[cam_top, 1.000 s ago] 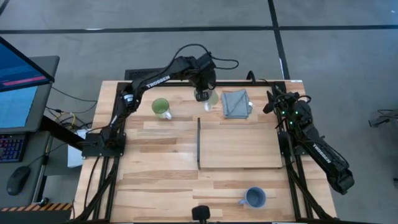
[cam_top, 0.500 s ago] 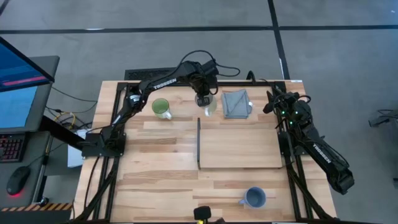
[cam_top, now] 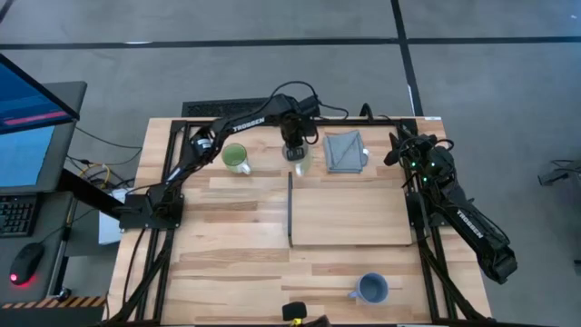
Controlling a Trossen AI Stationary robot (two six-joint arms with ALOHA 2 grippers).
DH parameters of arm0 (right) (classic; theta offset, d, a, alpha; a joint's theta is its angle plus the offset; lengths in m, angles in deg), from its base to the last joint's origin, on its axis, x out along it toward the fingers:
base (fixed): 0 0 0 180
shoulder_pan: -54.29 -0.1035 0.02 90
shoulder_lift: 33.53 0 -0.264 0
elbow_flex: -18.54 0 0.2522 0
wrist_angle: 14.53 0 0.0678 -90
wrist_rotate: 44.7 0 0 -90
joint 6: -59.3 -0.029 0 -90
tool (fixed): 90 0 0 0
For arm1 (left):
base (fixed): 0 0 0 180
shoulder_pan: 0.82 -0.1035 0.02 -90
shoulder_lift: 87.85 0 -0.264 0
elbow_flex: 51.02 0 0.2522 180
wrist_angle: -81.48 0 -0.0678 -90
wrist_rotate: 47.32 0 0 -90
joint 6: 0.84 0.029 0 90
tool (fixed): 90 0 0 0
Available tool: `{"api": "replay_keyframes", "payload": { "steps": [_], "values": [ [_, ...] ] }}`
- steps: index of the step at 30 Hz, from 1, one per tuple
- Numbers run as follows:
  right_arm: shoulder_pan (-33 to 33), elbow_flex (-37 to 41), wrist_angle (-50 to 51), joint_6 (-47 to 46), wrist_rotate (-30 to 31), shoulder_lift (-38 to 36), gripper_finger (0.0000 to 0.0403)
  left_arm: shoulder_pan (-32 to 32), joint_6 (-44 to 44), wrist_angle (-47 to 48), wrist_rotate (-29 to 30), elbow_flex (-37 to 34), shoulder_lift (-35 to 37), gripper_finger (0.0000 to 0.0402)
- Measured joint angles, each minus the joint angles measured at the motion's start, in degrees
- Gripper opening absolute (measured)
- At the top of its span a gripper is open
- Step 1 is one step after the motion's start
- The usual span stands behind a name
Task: Stack small to large cups/mugs on shelf
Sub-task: Put the light green mug on the shelf
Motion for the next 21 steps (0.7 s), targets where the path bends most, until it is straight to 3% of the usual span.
{"api": "replay_keyframes", "payload": {
  "steps": [21],
  "values": [
    [0.0, 0.0, 0.0, 0.0, 0.0, 0.0, 0.0212, 0.0, -0.33, 3.1, -0.04, -0.02, -1.23, 0.0017]
  ]
}}
